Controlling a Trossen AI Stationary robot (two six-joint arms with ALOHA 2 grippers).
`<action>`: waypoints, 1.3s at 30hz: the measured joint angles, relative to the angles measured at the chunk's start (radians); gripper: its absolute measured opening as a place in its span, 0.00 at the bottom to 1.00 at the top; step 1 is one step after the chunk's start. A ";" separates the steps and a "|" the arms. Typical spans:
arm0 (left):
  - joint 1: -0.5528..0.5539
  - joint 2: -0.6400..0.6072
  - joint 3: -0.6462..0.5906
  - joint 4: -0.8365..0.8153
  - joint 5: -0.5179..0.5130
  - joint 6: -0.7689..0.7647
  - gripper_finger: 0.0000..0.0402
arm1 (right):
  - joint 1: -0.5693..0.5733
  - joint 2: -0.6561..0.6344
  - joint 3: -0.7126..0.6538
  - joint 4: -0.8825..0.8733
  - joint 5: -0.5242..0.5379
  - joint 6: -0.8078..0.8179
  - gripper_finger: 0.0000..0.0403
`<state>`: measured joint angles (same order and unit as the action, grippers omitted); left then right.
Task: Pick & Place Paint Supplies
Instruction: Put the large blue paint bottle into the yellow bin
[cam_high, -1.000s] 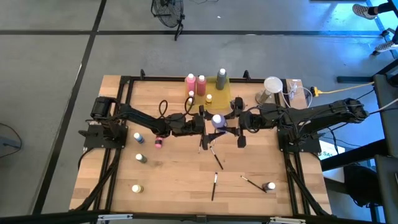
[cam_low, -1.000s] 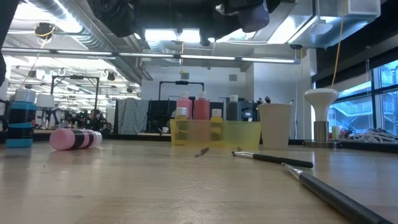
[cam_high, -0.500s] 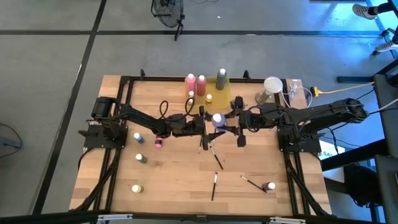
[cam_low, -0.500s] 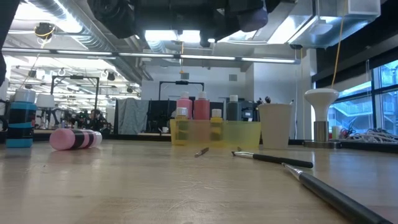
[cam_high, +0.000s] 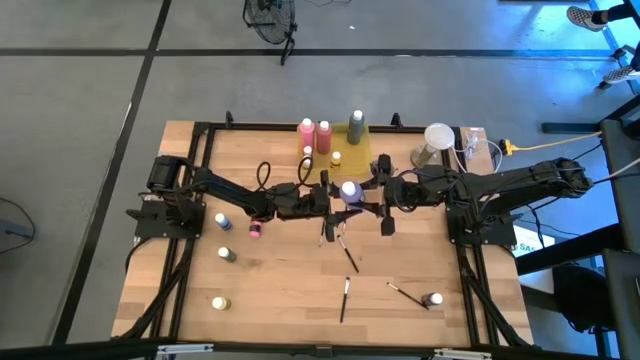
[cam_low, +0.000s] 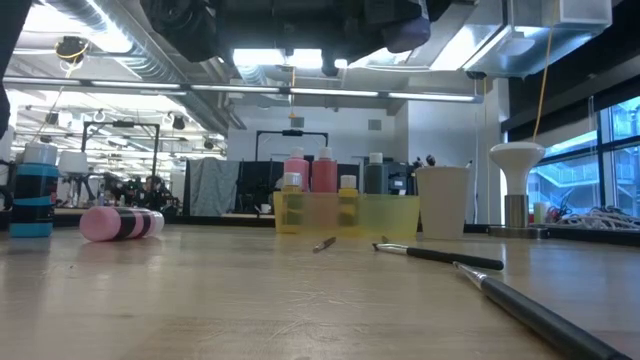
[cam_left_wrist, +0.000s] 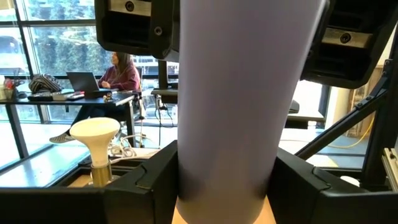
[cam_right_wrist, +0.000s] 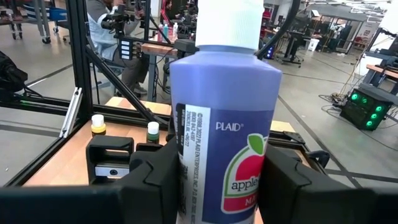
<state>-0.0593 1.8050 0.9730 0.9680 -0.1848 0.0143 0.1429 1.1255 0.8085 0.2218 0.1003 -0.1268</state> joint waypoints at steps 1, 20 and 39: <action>0.000 0.000 0.000 0.000 0.000 0.000 0.47 | 0.000 0.000 0.000 0.000 0.000 0.000 0.40; -0.008 0.001 0.000 -0.184 -0.061 -0.024 0.46 | 0.044 0.000 0.000 0.024 0.089 -0.075 0.68; -0.013 0.001 0.000 -0.211 -0.076 -0.027 0.46 | 0.044 0.000 0.000 0.031 0.080 -0.046 0.51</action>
<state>-0.0727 1.8057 0.9726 0.7567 -0.2604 -0.0132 0.1867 1.1252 0.8085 0.2527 0.1803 -0.1726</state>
